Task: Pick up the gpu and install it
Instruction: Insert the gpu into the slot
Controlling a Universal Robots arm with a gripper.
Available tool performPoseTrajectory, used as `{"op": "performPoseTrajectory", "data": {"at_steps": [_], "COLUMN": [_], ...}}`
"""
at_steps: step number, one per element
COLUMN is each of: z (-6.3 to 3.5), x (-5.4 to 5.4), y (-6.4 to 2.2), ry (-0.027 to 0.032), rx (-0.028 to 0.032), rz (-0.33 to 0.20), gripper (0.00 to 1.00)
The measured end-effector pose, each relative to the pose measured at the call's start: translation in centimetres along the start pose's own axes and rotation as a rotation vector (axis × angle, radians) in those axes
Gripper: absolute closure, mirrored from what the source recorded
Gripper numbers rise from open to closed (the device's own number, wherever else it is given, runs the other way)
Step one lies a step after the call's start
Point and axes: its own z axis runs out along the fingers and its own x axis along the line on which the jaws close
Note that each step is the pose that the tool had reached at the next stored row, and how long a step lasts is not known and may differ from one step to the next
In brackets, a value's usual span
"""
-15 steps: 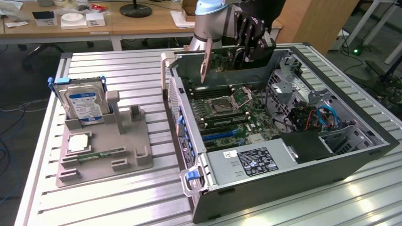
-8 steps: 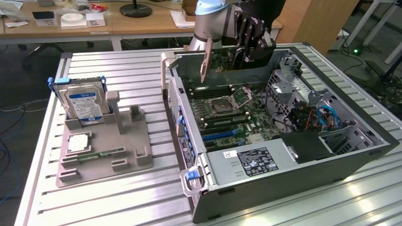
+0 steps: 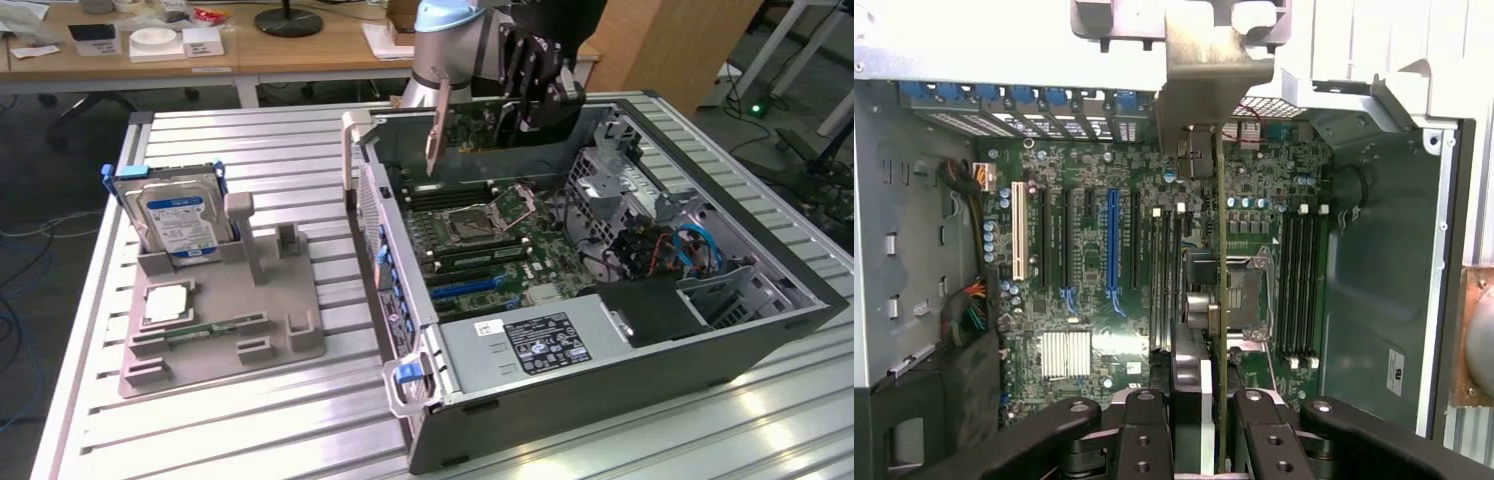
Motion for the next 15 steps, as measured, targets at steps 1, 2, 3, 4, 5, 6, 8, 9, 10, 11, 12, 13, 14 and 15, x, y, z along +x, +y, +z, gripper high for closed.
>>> {"op": "performPoseTrajectory", "data": {"at_steps": [1,2,3,4,5,6,8,9,10,11,12,13,14,15], "z": [0.00,0.01,0.01,0.01,0.02,0.03,0.10,0.13,0.19,0.24,0.29,0.34,0.37,0.37], "x": [0.00,0.00,0.00,0.00,0.00,0.00,0.00,0.01,0.01,0.02,0.02,0.03,0.03,0.03], "y": [0.00,0.00,0.00,0.00,0.00,0.00,0.00,0.01,0.01,0.01,0.01,0.01,0.01,0.01], "ry": [0.0000,-0.0001,-0.0001,-0.0001,-0.0001,-0.0001,-0.0001,0.0000,-0.0001,-0.0001,-0.0001,-0.0001,0.0000,0.0000], "rx": [0.0001,0.0002,0.0002,0.0002,0.0002,0.0002,0.0003,0.0001,0.0000,0.0000,-0.0001,0.0000,-0.0001,-0.0001], "rz": [0.001,0.001,0.001,0.001,0.001,0.001,0.001,0.001,0.001,0.001,0.001,0.001,0.001,0.001], "gripper": [0.72,0.72,0.72,0.72,0.72,0.72,0.72,0.72,0.72,0.72,0.72,0.72,0.72,0.72]}}
